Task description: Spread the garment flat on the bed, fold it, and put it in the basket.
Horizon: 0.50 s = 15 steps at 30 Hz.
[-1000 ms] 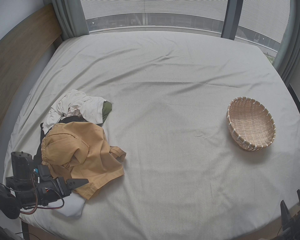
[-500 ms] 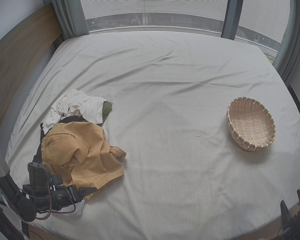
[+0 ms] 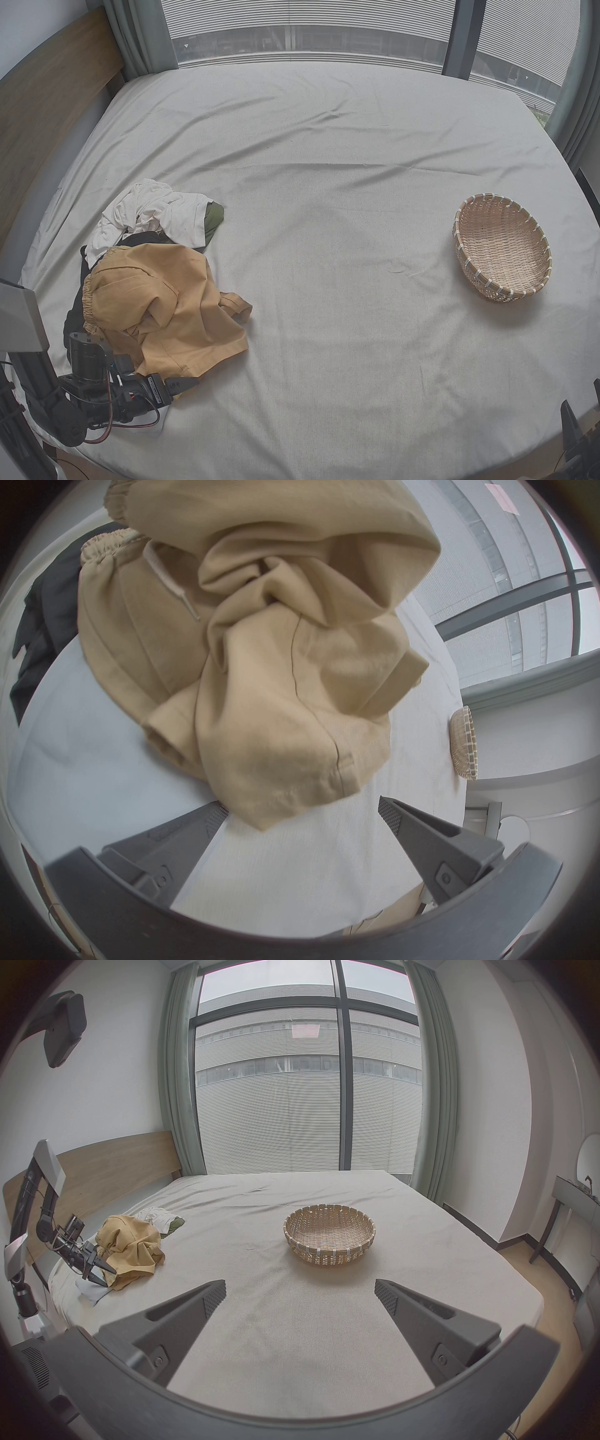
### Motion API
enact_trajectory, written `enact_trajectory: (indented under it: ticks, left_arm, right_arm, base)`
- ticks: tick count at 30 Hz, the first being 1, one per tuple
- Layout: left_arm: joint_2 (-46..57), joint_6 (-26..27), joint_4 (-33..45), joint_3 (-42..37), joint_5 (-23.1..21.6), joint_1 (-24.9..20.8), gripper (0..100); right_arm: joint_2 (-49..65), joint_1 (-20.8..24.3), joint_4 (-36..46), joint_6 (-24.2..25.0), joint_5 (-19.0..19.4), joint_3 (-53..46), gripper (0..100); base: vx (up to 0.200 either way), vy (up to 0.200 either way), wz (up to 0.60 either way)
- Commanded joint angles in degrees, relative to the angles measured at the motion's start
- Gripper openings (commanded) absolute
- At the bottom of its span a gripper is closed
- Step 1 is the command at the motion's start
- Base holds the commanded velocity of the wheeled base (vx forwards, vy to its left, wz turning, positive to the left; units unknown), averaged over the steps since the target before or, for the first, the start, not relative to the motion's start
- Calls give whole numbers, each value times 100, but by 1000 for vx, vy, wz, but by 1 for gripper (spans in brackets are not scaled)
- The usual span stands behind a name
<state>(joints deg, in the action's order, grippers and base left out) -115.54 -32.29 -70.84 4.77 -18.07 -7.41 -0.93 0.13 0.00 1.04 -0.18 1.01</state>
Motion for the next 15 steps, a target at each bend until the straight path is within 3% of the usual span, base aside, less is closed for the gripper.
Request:
enact_trajectory:
  ticks: [1, 7, 15]
  left_arm:
    - [-601, -40, -466, -81, 31, 29, 100]
    - [-882, -58, -1310, -477, 40, 3, 100]
    - [-838, -146, -1274, -477, 102, 29, 100]
  right_arm:
    - [66, 4, 0, 2, 1, -92, 100]
    - [66, 4, 0, 2, 1, -92, 100]
    - [66, 4, 0, 2, 1, -92, 100]
  base:
    - [0, 0, 0]
    - [0, 0, 0]
    - [0, 0, 0]
